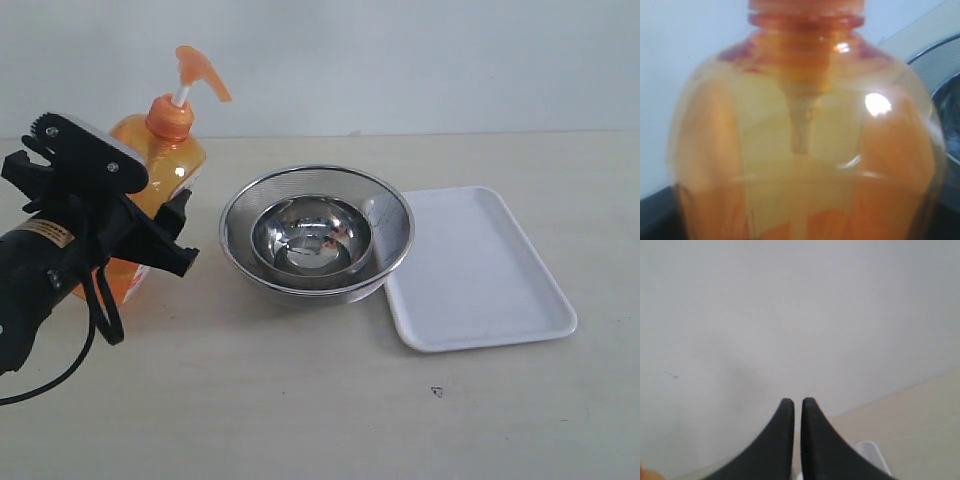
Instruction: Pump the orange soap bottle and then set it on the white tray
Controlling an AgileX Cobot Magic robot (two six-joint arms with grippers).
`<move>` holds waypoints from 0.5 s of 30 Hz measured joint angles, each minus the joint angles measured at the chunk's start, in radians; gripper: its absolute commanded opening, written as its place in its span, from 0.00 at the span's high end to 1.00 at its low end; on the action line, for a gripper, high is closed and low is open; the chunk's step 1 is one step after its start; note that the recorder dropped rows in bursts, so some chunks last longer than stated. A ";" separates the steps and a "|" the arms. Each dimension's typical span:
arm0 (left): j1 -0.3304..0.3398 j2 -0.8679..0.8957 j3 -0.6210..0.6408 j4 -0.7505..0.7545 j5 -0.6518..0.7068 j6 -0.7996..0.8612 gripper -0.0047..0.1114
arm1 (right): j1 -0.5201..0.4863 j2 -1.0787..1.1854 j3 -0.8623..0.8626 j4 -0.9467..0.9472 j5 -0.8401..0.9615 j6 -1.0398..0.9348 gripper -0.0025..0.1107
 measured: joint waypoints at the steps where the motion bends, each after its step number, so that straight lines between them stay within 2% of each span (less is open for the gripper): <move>1: 0.000 0.000 0.000 0.000 0.000 0.000 0.92 | 0.036 0.025 -0.032 0.000 -0.002 -0.023 0.97; 12: 0.000 0.000 0.000 0.062 0.048 0.045 0.92 | 0.474 0.640 -0.301 0.000 -0.126 -0.163 0.97; 15: 0.000 0.000 0.000 0.062 0.053 0.087 0.92 | 0.564 0.789 -0.396 0.000 -0.140 -0.195 0.97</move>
